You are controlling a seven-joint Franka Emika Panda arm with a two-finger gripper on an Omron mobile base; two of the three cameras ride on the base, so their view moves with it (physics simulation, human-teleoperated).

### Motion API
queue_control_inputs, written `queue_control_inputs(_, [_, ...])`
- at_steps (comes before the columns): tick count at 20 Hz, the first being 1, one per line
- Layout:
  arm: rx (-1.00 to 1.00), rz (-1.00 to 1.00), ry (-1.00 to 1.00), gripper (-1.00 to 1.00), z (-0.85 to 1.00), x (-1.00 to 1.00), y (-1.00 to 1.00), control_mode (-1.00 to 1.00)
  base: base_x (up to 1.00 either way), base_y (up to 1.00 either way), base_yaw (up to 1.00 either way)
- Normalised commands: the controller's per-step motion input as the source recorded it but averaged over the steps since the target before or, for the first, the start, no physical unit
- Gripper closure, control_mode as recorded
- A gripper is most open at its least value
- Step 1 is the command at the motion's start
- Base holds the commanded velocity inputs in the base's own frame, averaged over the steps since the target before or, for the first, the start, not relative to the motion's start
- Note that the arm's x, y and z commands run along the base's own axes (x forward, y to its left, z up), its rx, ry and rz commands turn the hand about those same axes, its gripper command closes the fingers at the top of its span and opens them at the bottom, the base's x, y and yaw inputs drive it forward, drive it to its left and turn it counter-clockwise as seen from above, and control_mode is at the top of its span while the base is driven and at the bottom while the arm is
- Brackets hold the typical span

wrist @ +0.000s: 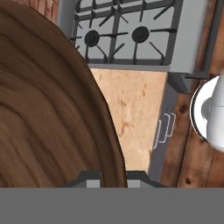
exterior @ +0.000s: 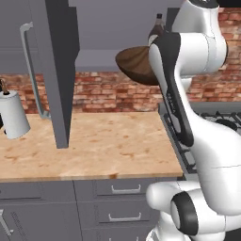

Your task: Pick the mug and place it in the sink. Pick the bowl and place it in the open cabinet and then close the cabinet.

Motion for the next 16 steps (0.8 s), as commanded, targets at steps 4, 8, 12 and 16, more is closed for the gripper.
queue_control_inputs(4, [0.00,0.00,0.03,1.00,0.00,0.43,0.00,-1.00,0.00,0.00,0.00])
queue_control_inputs(8, [0.00,0.00,0.00,1.00,0.00,0.43,0.00,-1.00,0.00,0.00,0.00])
queue_control_inputs(12, [0.00,0.00,0.00,1.00,0.00,0.42,0.00,-1.00,0.00,0.00,0.00])
queue_control_inputs(16, [0.00,0.00,0.00,1.00,0.00,0.48,0.00,-1.00,0.00,0.00,0.00])
